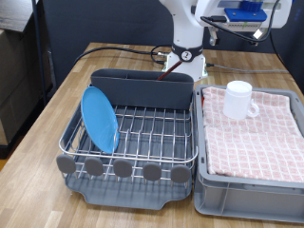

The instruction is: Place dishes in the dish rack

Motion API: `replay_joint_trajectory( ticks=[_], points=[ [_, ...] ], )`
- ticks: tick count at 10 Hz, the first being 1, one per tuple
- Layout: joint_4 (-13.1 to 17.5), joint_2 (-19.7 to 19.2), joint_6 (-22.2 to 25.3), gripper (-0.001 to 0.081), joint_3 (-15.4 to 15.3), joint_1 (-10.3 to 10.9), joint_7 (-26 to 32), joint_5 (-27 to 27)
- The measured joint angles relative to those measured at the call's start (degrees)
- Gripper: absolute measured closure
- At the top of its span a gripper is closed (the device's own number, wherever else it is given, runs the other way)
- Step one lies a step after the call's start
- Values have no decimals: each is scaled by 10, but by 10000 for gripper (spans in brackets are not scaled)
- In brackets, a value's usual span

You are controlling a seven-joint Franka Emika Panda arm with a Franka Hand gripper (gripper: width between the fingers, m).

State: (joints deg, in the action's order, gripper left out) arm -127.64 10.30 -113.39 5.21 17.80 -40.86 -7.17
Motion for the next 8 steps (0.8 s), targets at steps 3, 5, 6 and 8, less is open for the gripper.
replay_joint_trajectory(
  ticks=[3,5,6,8],
  points=[
    [18,-3,23,3,-9,1,16,48],
    [29,-3,31,3,-28,5,16,63],
    [30,-3,28,3,-40,9,16,62],
    [31,-9,34,3,-64,14,16,59]
  ],
)
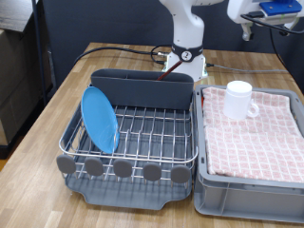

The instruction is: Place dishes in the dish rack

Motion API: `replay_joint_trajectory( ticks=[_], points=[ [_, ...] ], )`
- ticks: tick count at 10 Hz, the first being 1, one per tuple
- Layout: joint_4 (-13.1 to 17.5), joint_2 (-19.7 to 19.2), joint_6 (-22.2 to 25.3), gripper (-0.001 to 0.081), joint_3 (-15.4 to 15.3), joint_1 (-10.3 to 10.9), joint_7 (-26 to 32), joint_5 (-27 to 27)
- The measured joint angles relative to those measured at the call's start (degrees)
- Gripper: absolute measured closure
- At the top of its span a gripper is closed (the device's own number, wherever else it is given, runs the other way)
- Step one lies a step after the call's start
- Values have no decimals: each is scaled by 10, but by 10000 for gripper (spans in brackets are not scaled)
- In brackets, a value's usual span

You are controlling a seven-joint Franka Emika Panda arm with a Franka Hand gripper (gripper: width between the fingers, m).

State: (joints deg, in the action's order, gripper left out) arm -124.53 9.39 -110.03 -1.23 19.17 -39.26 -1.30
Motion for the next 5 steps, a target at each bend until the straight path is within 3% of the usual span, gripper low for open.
replay_joint_trajectory(
  ticks=[5],
  points=[
    [-4,-46,-9,3,-37,0,-3,-32]
  ],
)
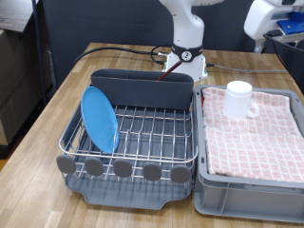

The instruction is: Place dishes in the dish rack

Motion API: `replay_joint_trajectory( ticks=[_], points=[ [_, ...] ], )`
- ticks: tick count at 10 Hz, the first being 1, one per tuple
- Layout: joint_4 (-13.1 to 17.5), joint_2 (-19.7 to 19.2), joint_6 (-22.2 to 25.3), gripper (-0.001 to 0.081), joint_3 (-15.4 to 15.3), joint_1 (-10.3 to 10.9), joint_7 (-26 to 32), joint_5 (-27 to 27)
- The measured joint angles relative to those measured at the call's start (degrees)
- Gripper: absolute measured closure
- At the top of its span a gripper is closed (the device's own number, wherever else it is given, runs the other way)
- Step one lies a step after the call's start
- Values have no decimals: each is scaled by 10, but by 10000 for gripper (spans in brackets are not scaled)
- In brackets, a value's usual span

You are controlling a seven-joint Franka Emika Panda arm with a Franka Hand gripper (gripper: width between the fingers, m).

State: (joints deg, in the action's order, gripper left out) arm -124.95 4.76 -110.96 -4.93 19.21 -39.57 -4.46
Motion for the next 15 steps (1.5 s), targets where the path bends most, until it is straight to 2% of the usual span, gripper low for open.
replay_joint_trajectory(
  ticks=[6,9,15],
  points=[
    [-16,-53,-39,3,-15,0,8,-19],
    [-13,-60,-33,3,-14,0,21,-17],
    [-10,-118,-61,3,-15,0,46,-28]
  ],
)
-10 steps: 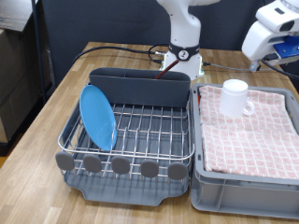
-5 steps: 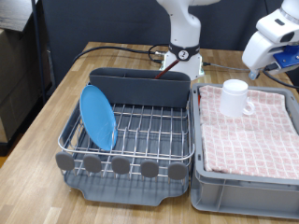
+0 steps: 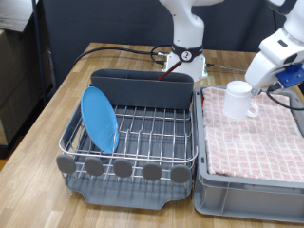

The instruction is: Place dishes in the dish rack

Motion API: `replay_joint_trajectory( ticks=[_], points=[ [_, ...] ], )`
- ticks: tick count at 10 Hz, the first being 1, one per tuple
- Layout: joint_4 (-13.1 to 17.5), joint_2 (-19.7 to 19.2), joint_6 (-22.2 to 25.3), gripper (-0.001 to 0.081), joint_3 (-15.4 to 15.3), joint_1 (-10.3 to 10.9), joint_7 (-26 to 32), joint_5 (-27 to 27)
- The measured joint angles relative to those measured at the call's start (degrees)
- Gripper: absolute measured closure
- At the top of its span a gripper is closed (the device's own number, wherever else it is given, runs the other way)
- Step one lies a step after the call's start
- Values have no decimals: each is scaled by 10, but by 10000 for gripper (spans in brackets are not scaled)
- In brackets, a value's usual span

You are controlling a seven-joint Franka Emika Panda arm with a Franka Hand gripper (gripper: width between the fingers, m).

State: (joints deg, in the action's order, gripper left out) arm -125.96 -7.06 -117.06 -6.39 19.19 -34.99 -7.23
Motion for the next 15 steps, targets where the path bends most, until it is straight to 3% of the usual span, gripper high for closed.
replay_joint_trajectory(
  ticks=[6,14,15],
  points=[
    [-10,-43,-39,3,4,0,10,-12],
    [-62,-46,-101,3,10,0,33,-26],
    [-65,-46,-103,109,11,0,33,-27]
  ],
)
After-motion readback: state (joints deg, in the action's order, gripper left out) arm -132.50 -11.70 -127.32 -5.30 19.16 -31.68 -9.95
